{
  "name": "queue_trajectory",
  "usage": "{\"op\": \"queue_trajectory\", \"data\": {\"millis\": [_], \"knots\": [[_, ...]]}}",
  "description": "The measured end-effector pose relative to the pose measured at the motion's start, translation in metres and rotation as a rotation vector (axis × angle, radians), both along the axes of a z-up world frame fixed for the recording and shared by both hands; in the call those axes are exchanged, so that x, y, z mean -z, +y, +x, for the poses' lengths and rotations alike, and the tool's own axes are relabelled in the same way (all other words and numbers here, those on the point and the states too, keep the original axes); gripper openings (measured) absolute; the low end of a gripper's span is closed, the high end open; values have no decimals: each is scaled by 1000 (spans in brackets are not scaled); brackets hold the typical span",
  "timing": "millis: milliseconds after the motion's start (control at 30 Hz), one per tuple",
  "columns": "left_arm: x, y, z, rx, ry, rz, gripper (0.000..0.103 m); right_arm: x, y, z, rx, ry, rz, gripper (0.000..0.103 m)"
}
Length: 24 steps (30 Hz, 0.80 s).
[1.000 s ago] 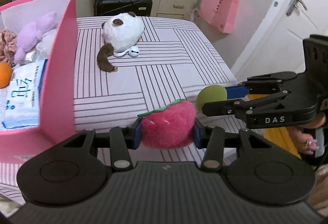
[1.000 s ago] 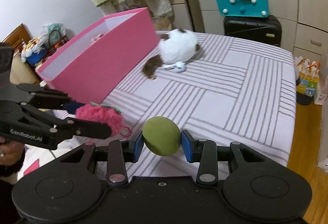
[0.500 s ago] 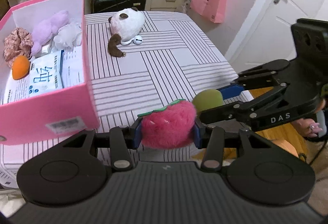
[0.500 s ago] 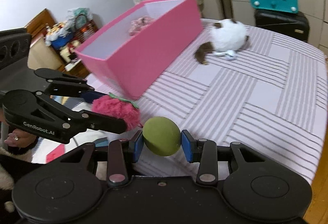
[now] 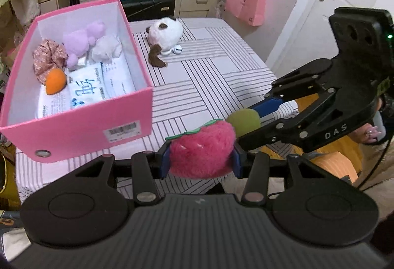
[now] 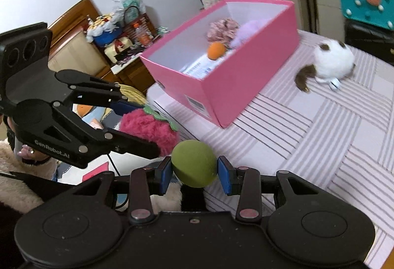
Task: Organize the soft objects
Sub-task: 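Carry the pink fuzzy ball with the left gripper while the right gripper carries the green ball over the box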
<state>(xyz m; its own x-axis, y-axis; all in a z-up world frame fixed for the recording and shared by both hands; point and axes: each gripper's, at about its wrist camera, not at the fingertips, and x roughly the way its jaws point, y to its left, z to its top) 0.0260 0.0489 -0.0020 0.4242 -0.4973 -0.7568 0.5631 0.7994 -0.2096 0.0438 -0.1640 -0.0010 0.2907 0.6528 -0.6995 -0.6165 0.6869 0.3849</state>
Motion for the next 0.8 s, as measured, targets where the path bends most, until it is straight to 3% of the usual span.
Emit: {"op": "queue_trajectory", "data": {"millis": [500,800], "knots": [[-49,57,39,-89,-148,-57,46,-43,59,37,-66,-213,36,45],[-54,80,108,-189,-123,-52,47,-44,103,85,-106,-288,-58,45]]}}
